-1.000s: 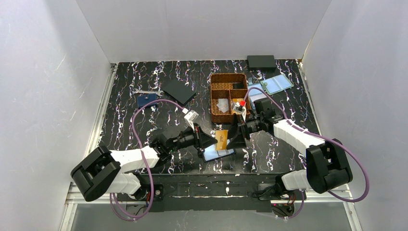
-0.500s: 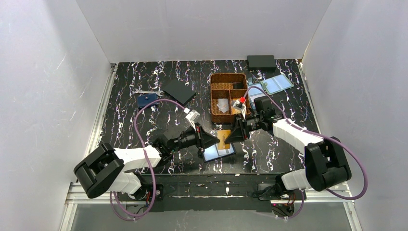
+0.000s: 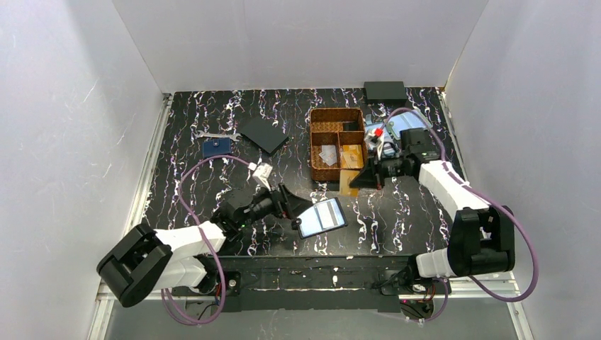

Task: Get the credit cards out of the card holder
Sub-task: Place the credit card in the storage box.

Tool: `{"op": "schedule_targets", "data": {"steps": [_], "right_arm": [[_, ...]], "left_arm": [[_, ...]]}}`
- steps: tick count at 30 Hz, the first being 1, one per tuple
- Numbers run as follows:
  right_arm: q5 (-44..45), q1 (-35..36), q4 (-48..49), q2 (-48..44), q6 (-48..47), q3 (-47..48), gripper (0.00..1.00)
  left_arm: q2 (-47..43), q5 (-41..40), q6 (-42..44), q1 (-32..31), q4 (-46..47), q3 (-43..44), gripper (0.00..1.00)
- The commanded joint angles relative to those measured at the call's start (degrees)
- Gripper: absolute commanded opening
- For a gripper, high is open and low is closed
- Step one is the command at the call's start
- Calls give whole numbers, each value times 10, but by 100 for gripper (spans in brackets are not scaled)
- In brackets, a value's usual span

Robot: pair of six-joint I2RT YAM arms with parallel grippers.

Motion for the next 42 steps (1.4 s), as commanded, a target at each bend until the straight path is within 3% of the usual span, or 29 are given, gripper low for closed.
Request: {"op": "schedule_targets", "data": {"steps": [1,8,12,20,26,29,35,42], "right_arm": [[86,-64,-83,-17,-67,75,1],[219,-69,-143,93,2,247,1],[270,-51,-162,166,41,324,1],[345,8,-177,259,70,419,4],[378,18,-177,290,81,425,5],[384,28,-182,302,82,431,16],[520,38,-167,292,97,450,39],[608,38,-151,220,90,446,42]], "left_arm": [[-23,54,-2,67,-39,-33,98],[36,112,28,82,-30,-48,98],[70,108,14,82,50,-79,98],[108,120,3,83,114,-89,98],[118,119,-2,82,134,-93,98],[121,120,-4,82,136,-93,98],[111,118,-8,86,141,-99,98],[73,122,-31,88,134,-109,98]]}}
